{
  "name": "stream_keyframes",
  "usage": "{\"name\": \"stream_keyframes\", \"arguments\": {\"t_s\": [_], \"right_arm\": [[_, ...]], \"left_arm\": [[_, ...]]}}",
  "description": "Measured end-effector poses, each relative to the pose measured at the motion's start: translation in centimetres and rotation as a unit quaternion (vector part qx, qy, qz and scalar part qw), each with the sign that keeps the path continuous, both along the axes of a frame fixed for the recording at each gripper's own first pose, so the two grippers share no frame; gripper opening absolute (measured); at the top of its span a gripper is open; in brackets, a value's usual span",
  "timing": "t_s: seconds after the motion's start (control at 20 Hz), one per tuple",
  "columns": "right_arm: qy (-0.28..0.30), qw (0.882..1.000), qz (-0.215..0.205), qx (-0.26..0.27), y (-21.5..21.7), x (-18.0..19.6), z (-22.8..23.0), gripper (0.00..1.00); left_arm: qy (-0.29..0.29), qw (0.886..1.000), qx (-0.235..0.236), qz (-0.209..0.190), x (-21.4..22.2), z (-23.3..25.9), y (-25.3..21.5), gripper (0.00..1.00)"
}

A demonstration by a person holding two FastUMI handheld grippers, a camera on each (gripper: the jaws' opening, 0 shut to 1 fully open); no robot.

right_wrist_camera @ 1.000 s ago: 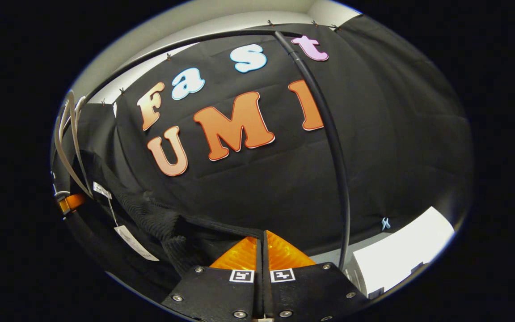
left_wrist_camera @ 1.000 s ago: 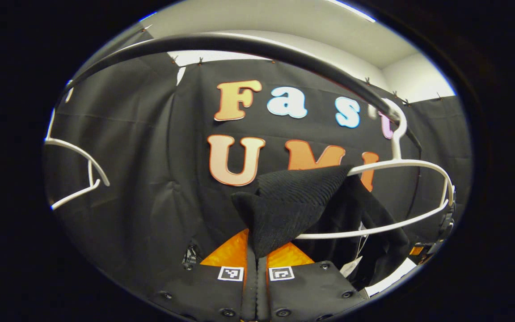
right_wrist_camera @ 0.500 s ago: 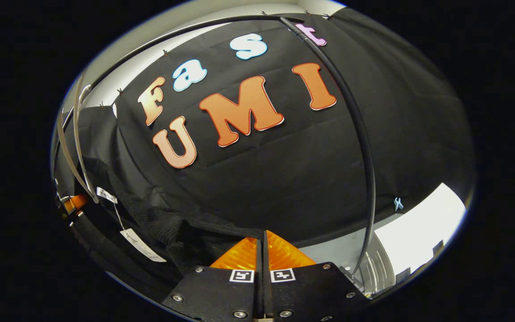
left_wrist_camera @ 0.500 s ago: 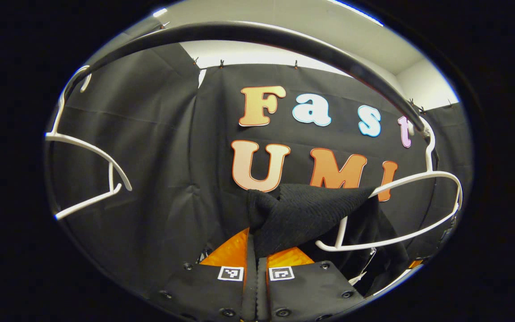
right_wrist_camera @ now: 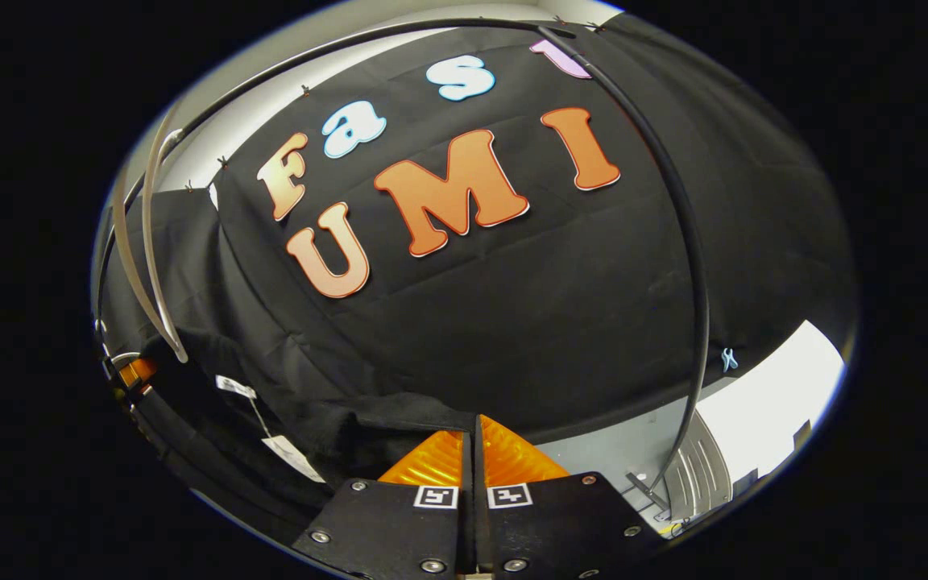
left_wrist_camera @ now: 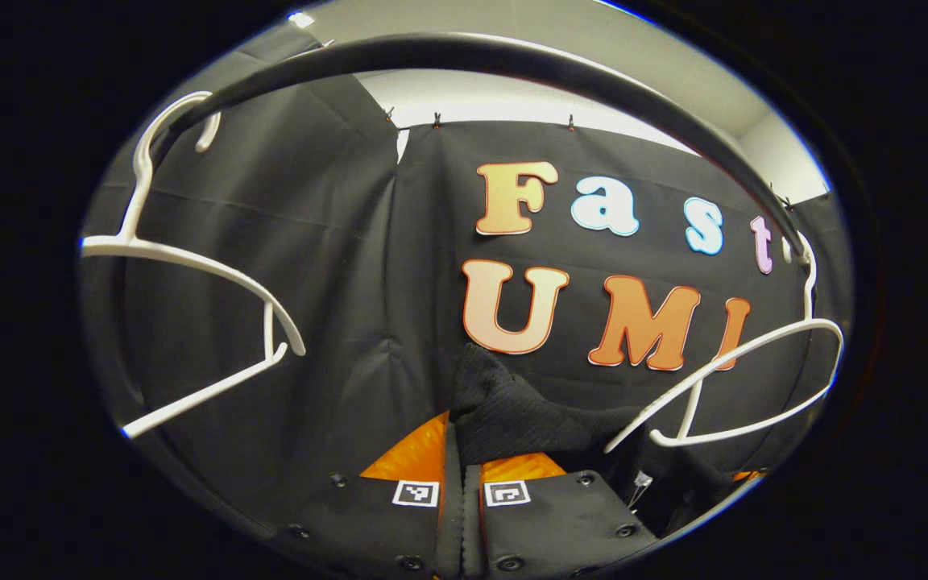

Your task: Grasp the clothes on the hanger with both hands and then place them into the laundry hamper below.

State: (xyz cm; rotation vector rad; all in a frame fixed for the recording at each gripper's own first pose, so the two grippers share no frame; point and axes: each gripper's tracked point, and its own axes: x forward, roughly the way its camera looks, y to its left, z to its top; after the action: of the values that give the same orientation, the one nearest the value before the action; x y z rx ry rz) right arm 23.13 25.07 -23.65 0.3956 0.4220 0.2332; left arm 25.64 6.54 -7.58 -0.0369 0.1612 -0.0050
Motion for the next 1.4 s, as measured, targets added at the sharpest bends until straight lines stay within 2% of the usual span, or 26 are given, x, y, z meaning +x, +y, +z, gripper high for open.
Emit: {"name": "stream_keyframes", "arguments": {"t_s": [0.25, 0.5, 0.7, 0.9, 1.2, 1.4], "right_arm": [[0.015, 1.000, 0.007, -0.007, 1.5, -0.9, -1.8, 0.00], [0.044, 0.999, 0.012, -0.013, 1.9, -2.3, -5.0, 0.00], [0.071, 0.997, 0.015, -0.026, 1.8, -3.5, -8.2, 0.00], [0.099, 0.994, 0.019, -0.040, 1.8, -4.6, -11.5, 0.00], [0.140, 0.988, 0.023, -0.058, 1.2, -5.8, -16.3, 0.00], [0.175, 0.983, 0.031, -0.049, 2.5, -6.3, -19.5, 0.00]], "left_arm": [[0.032, 0.999, 0.007, -0.013, -1.6, -3.2, -0.1, 0.07], [0.094, 0.995, 0.012, -0.031, -3.9, -9.1, -1.0, 0.07], [0.149, 0.987, 0.011, -0.054, -5.7, -14.6, -3.1, 0.07], [0.213, 0.974, 0.000, -0.078, -7.2, -20.4, -5.3, 0.07], [0.287, 0.952, 0.020, -0.103, -9.3, -28.3, -7.0, 0.05], [0.330, 0.937, 0.023, -0.116, -10.6, -32.1, -8.8, 0.07]]}}
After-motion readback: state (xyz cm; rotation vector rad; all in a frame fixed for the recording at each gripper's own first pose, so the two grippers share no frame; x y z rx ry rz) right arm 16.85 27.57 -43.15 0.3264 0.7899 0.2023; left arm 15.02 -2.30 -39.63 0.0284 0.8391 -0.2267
